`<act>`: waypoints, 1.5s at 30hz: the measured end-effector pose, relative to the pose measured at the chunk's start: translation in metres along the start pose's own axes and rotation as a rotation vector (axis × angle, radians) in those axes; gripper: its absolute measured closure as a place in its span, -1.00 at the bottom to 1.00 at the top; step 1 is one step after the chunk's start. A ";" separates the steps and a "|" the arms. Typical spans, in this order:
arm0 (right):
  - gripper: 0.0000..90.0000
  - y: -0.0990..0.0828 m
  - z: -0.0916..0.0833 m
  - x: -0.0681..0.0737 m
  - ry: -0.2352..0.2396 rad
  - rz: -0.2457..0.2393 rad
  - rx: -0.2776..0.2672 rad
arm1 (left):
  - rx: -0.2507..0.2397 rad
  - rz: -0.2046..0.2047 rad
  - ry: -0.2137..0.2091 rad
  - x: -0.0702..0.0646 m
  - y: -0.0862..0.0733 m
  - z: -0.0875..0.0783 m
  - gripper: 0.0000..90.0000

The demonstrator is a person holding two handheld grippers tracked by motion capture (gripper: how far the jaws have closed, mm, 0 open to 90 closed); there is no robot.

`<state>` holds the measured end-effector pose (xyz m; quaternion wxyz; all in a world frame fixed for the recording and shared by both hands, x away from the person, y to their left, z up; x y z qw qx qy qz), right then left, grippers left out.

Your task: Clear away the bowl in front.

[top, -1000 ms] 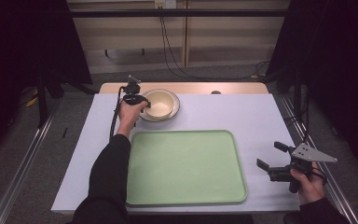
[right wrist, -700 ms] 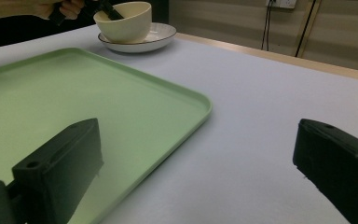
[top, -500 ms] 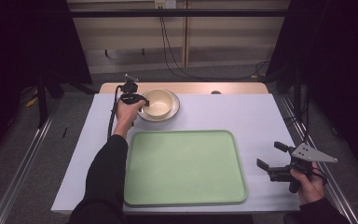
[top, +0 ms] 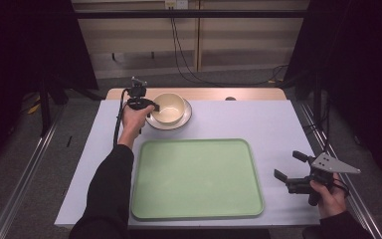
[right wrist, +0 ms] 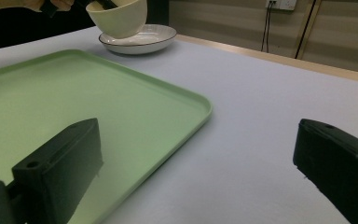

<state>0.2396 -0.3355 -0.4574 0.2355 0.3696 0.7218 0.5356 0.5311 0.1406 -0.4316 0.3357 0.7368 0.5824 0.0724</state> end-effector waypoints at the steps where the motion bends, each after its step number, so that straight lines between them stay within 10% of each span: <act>1: -0.98 0.000 0.000 0.000 0.000 0.000 0.001 | -0.005 0.001 0.002 -0.001 0.000 -0.001 0.85; 15: -0.98 0.000 0.000 0.000 0.017 0.044 -0.024 | -0.018 0.038 -0.050 -0.009 -0.007 -0.012 0.85; 45: -1.00 0.001 -0.001 0.002 0.001 -0.024 -0.047 | 0.043 0.187 -0.180 -0.074 -0.026 -0.015 0.84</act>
Point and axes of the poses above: each handheld gripper's, and its own axes: z roughly forward along the jaws, y roughly out of its top, x roughly to its left, the point moved 2 cm from there along z, roughly forward along the jaws, and after that the axes turned 5 degrees about y, right-handed, at the moved point
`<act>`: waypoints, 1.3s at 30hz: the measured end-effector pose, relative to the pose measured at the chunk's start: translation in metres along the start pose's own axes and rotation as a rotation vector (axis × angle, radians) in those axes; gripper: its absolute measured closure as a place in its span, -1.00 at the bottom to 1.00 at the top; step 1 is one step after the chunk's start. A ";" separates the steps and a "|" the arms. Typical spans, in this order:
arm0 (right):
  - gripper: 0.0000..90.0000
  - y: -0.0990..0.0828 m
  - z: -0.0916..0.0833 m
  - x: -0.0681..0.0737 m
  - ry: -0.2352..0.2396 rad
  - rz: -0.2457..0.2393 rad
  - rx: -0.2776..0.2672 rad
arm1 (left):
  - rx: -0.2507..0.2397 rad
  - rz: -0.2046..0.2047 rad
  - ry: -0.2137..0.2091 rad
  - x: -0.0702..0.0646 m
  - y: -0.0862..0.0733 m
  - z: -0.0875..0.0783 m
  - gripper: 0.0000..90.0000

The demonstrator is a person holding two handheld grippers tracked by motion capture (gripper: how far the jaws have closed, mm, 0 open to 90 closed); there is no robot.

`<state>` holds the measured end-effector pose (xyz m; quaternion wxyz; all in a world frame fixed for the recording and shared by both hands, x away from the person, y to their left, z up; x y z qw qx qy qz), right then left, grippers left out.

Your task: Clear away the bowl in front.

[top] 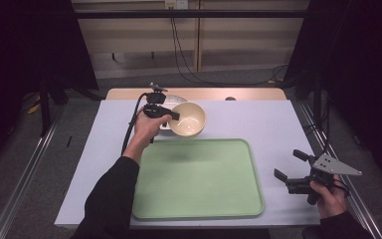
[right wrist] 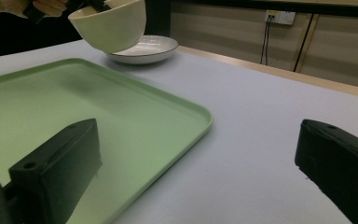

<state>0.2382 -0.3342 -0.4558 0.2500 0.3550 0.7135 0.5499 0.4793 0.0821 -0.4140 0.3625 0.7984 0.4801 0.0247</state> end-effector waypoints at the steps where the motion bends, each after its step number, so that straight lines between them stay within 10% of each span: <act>1: -1.00 0.000 0.000 0.000 -0.002 -0.002 -0.005 | 0.000 0.001 -0.004 -0.002 0.000 0.001 0.84; 39: -1.00 0.001 0.000 0.002 0.001 -0.023 -0.025 | 0.078 0.112 -0.096 -0.081 -0.003 0.048 0.84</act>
Point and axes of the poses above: each handheld gripper's, and its own axes: z roughly forward along the jaws, y roughly out of its top, x roughly to its left, the point moved 2 cm from there along z, roughly forward along the jaws, and after that the axes turned 5 degrees about y, right-handed, at the moved point
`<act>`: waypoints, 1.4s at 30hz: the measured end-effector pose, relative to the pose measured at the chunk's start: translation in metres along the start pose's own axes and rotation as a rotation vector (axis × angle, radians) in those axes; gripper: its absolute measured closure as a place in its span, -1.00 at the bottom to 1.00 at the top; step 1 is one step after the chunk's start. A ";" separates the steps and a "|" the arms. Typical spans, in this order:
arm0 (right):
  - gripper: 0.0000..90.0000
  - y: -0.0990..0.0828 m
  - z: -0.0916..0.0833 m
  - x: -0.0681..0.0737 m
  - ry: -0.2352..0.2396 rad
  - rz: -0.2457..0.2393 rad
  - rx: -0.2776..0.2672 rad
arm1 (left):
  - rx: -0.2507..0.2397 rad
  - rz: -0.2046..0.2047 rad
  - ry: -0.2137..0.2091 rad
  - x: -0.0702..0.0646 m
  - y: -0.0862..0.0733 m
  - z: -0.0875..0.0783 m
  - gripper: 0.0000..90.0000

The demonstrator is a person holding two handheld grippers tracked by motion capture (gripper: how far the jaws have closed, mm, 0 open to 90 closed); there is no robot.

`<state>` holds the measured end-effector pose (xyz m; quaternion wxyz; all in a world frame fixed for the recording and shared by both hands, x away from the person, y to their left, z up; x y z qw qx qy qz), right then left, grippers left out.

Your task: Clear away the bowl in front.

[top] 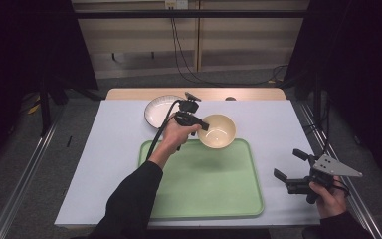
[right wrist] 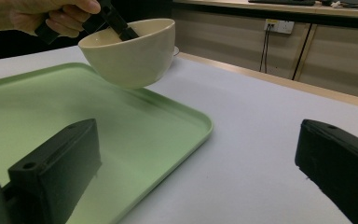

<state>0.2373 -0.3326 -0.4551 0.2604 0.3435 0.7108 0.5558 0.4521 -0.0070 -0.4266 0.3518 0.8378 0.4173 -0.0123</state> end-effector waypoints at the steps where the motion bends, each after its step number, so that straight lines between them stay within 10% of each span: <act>1: -1.00 0.000 0.000 0.000 0.000 0.002 -0.001 | 0.003 0.007 -0.007 -0.001 0.000 0.001 0.84; 42: -1.00 -0.002 -0.003 -0.002 0.005 -0.009 -0.009 | 0.121 0.043 -0.041 -0.037 -0.003 0.068 0.84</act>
Point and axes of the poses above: each handheld gripper's, and its own axes: z roughly forward along the jaws, y roughly out of its top, x roughly to its left, the point moved 2 cm from there along z, roughly forward along the jaws, and after that the axes turned 5 degrees about y, right-handed, at the moved point
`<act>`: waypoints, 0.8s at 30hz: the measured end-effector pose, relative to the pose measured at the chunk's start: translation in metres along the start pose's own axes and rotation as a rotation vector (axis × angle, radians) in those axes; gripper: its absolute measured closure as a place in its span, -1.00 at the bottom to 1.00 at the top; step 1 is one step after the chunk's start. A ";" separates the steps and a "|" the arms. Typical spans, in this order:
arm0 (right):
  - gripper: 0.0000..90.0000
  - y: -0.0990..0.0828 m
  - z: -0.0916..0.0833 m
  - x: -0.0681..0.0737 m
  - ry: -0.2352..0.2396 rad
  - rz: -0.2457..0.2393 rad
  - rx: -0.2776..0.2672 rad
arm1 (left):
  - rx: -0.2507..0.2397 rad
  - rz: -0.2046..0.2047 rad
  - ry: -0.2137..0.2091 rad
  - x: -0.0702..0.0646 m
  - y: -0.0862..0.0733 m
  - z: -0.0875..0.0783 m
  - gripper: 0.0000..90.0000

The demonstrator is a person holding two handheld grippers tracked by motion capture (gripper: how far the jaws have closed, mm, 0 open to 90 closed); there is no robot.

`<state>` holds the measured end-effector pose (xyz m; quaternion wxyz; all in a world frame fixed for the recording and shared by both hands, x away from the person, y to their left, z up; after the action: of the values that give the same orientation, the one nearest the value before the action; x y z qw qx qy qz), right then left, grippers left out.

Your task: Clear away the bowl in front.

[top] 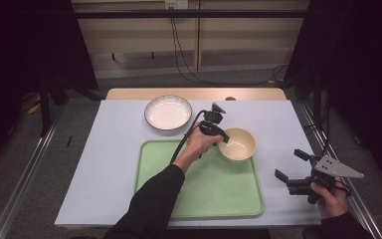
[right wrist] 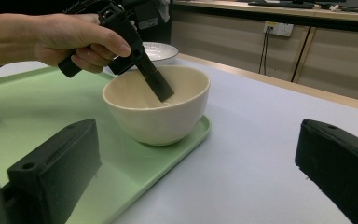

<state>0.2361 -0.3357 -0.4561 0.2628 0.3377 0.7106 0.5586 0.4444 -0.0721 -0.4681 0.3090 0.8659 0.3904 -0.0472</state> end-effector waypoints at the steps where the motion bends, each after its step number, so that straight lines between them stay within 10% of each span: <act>1: -1.00 0.000 0.000 0.000 -0.002 0.000 0.001 | -0.005 -0.002 0.013 -0.001 0.000 0.001 0.84; 24: -1.00 0.000 0.001 0.001 0.002 -0.001 0.001 | -0.068 0.021 0.004 -0.005 -0.004 0.006 0.73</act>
<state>0.2360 -0.3346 -0.4559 0.2622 0.3370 0.7110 0.5587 0.4394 -0.0762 -0.4732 0.3379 0.8590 0.3836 -0.0289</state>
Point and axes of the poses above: each handheld gripper's, and its own axes: z roughly forward along the jaws, y roughly out of its top, x roughly to its left, the point moved 2 cm from there along z, roughly forward along the jaws, and after that the axes turned 5 degrees about y, right-handed, at the moved point
